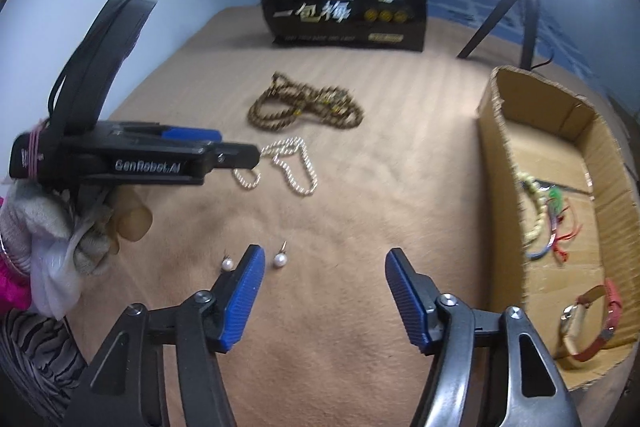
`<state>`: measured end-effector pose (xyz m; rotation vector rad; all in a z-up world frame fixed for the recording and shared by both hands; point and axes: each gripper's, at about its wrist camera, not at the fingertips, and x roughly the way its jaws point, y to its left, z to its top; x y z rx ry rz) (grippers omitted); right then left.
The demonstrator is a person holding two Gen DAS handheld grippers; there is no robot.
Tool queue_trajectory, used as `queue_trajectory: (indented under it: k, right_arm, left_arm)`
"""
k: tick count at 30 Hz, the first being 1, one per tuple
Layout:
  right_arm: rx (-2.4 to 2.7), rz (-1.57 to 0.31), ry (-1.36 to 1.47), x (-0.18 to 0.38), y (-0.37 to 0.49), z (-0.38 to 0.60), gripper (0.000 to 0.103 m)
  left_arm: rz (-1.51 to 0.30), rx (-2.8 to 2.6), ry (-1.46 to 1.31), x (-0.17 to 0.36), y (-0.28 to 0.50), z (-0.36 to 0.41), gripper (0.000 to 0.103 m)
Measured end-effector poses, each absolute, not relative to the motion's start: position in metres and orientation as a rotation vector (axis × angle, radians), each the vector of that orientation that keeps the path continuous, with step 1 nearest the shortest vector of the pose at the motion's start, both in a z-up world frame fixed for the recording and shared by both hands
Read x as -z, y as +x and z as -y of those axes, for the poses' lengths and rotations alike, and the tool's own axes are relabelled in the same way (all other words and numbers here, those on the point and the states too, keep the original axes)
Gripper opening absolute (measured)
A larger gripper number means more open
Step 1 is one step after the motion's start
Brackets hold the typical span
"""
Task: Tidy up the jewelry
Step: 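Move left tool to white pearl necklace while right reaches pearl earrings, then close left tool on pearl necklace while right grips one pearl earring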
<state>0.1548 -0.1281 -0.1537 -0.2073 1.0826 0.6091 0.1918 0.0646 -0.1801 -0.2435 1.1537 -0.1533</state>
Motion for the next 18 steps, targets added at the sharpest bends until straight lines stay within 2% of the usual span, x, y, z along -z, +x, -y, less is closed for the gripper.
queue_trajectory:
  k: [7,9,11,18]
  right_arm:
    - [-0.642,-1.116,-0.225,0.166,0.151,0.120,0.050]
    - [-0.650,-1.126,-0.233,0.169,0.149,0.117,0.044]
    - [-0.658,-1.131,-0.235,0.171,0.147,0.116,0.043]
    - [-0.668,-1.141,-0.222,0.177,0.146,0.115,0.041]
  left_arm:
    - [-1.191,0.159,-0.319,0.186,0.183,-0.071,0.064]
    - [-1.203,0.169,-0.326,0.188,0.183,-0.069,0.061]
    - [-1.221,0.175,-0.353,0.193,0.185,-0.068,0.056]
    - [-1.220,0.171,-0.390,0.197,0.197,-0.065,0.056]
